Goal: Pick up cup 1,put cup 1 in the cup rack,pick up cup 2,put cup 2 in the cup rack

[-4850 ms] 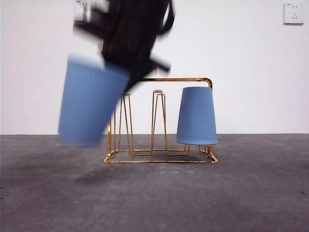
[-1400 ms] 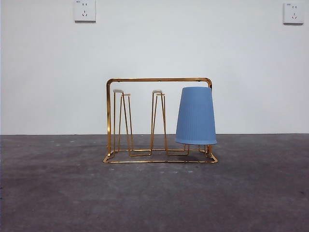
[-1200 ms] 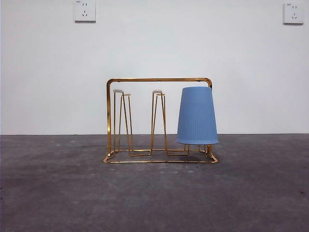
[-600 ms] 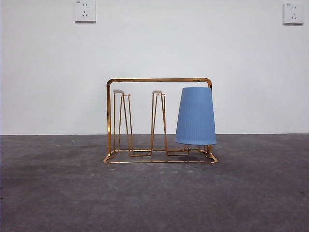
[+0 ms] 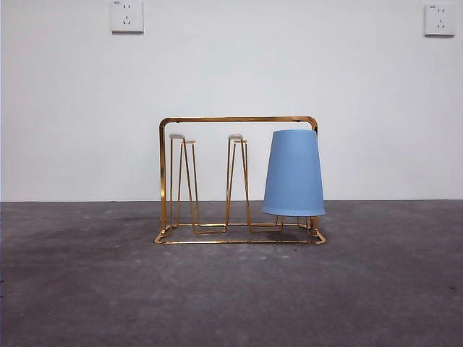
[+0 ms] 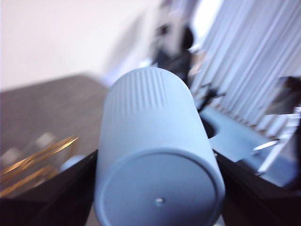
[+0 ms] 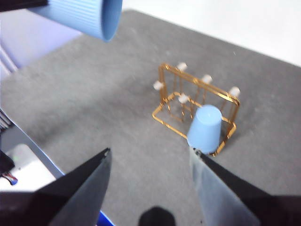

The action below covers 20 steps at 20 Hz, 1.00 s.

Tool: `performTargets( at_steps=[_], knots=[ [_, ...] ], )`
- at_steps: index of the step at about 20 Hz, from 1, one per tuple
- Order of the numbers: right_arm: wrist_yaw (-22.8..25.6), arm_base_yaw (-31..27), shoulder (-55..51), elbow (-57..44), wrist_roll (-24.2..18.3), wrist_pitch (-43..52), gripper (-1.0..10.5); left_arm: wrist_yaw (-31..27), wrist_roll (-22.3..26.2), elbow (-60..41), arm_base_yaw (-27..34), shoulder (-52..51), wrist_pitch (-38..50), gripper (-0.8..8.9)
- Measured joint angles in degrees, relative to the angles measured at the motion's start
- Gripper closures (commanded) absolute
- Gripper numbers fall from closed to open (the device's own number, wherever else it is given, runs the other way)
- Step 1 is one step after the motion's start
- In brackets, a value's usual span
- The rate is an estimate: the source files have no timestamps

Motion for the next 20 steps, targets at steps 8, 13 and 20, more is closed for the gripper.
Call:
performTargets(
  at_steps=[8,13,20],
  knots=[
    [0.57,0.00,0.31,-0.02,-1.20,-0.07,6.6,-17.55,6.45,17.14,-0.52,11.56,-24.00,8.20],
    [0.61,-0.02,0.31,-0.02,-1.49,-0.07,6.6,-23.58,8.31,28.00,-1.73,20.63,-35.32,8.20],
    [0.59,0.00,0.31,-0.02,-2.23,-0.09,6.6,-29.14,8.74,32.70,-2.25,31.71,-39.54,8.21]
  ],
)
